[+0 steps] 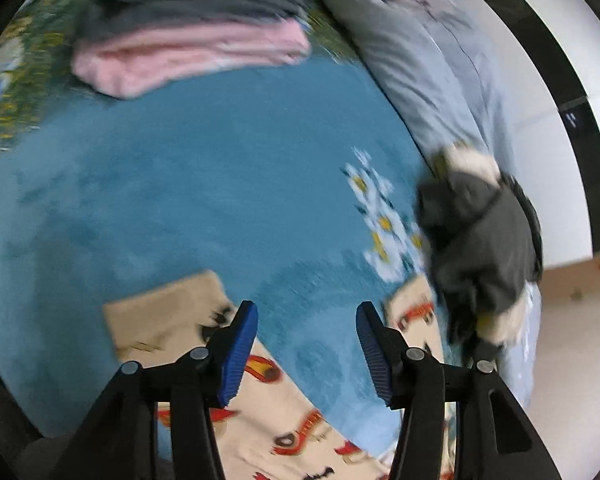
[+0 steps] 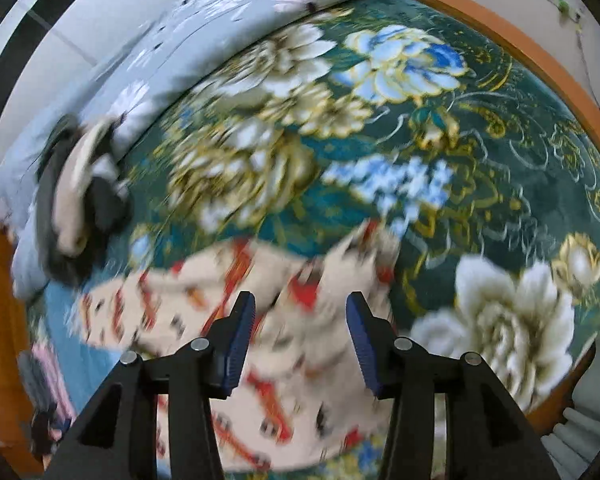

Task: Fold clothes

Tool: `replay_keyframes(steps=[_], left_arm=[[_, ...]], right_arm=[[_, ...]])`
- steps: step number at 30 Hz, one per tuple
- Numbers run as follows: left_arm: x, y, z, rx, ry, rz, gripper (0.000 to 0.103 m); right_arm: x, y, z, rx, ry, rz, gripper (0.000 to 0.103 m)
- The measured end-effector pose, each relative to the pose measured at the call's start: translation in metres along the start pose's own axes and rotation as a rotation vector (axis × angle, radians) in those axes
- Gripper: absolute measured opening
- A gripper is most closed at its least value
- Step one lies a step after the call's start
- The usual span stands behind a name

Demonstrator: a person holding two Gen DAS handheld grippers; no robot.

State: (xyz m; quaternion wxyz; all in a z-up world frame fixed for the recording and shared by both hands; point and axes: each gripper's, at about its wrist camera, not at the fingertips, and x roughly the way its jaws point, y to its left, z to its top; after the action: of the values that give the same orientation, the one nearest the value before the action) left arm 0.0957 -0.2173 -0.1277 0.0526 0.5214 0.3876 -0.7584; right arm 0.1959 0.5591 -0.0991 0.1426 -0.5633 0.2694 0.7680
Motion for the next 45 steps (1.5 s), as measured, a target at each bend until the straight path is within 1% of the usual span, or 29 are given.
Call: replay_keyframes(steps=[1,4,5,7,8,11,13,18,19,21,22,23,24,25,26,28,29,32,34,36,37,39,40,42,44,45], left_arm=[[0.008,-0.005,-0.003,0.006,0.022,-0.006,0.057],[0.037,-0.027,-0.013,0.036,0.089,-0.020,0.058],[0.049,-0.035,-0.017,0.052,0.114,-0.021,0.058],[0.073,-0.051,-0.026,0.078,0.172,-0.007,0.058],[0.081,-0.056,-0.028,0.069,0.181,-0.010,0.058],[0.103,-0.068,-0.029,0.016,0.185,-0.029,0.058],[0.114,-0.075,-0.025,-0.025,0.178,-0.043,0.058],[0.142,-0.095,-0.012,0.009,0.181,-0.001,0.058],[0.145,-0.096,-0.009,0.006,0.183,-0.002,0.056],[0.150,-0.100,-0.009,0.020,0.183,-0.001,0.056],[0.153,-0.104,-0.009,0.037,0.181,0.001,0.052],[0.154,-0.109,-0.010,0.059,0.182,0.003,0.041],[0.156,-0.113,-0.012,0.081,0.185,0.005,0.036],[0.158,-0.118,-0.013,0.102,0.186,0.014,0.030],[0.160,-0.122,-0.014,0.118,0.185,0.024,0.022],[0.162,-0.128,-0.014,0.149,0.181,0.042,0.009],[0.162,-0.130,-0.014,0.163,0.178,0.051,0.009],[0.157,-0.131,-0.011,0.182,0.169,0.038,0.008],[0.154,-0.129,-0.009,0.179,0.167,0.028,0.008],[0.151,-0.126,-0.007,0.173,0.167,0.020,0.008],[0.150,-0.125,-0.007,0.170,0.167,0.016,0.008],[0.148,-0.122,-0.005,0.164,0.167,0.008,0.008],[0.146,-0.121,-0.004,0.161,0.167,0.004,0.008],[0.145,-0.120,-0.004,0.161,0.165,0.003,0.008],[0.143,-0.120,-0.004,0.167,0.159,0.005,0.008],[0.134,-0.118,0.000,0.165,0.133,-0.005,0.008]], right_arm=[[0.008,-0.003,0.006,0.010,0.004,-0.013,0.049],[0.037,-0.007,0.021,0.024,0.052,0.005,0.049],[0.040,-0.002,0.023,0.003,0.055,0.011,0.049],[0.043,0.015,0.028,-0.079,0.050,0.012,0.049],[0.046,0.025,0.029,-0.122,0.053,0.013,0.049],[0.055,0.049,0.031,-0.215,0.060,0.017,0.049],[0.061,0.058,0.033,-0.249,0.062,0.006,0.049],[0.073,0.060,0.035,-0.238,0.106,0.029,0.049],[0.073,0.060,0.034,-0.236,0.113,0.039,0.049],[0.074,0.061,0.033,-0.239,0.125,0.054,0.049],[0.075,0.063,0.032,-0.248,0.132,0.047,0.049],[0.077,0.064,0.031,-0.257,0.138,0.038,0.049],[0.078,0.066,0.030,-0.265,0.143,0.027,0.049],[0.078,0.068,0.030,-0.271,0.145,0.035,0.048],[0.078,0.070,0.029,-0.279,0.148,0.041,0.048],[0.079,0.075,0.028,-0.305,0.155,0.045,0.048],[0.080,0.078,0.028,-0.325,0.154,0.035,0.048],[0.084,0.083,0.030,-0.372,0.148,-0.008,0.048],[0.089,0.084,0.034,-0.415,0.136,-0.059,0.048],[0.101,0.081,0.037,-0.428,0.175,-0.083,0.048],[0.106,0.079,0.037,-0.423,0.202,-0.089,0.046],[0.114,0.077,0.034,-0.422,0.252,-0.117,0.035],[0.117,0.076,0.031,-0.425,0.264,-0.140,0.030],[0.117,0.077,0.025,-0.437,0.265,-0.161,0.007],[0.111,0.087,0.021,-0.478,0.223,-0.192,0.005],[0.107,0.092,0.020,-0.497,0.199,-0.204,0.005]])
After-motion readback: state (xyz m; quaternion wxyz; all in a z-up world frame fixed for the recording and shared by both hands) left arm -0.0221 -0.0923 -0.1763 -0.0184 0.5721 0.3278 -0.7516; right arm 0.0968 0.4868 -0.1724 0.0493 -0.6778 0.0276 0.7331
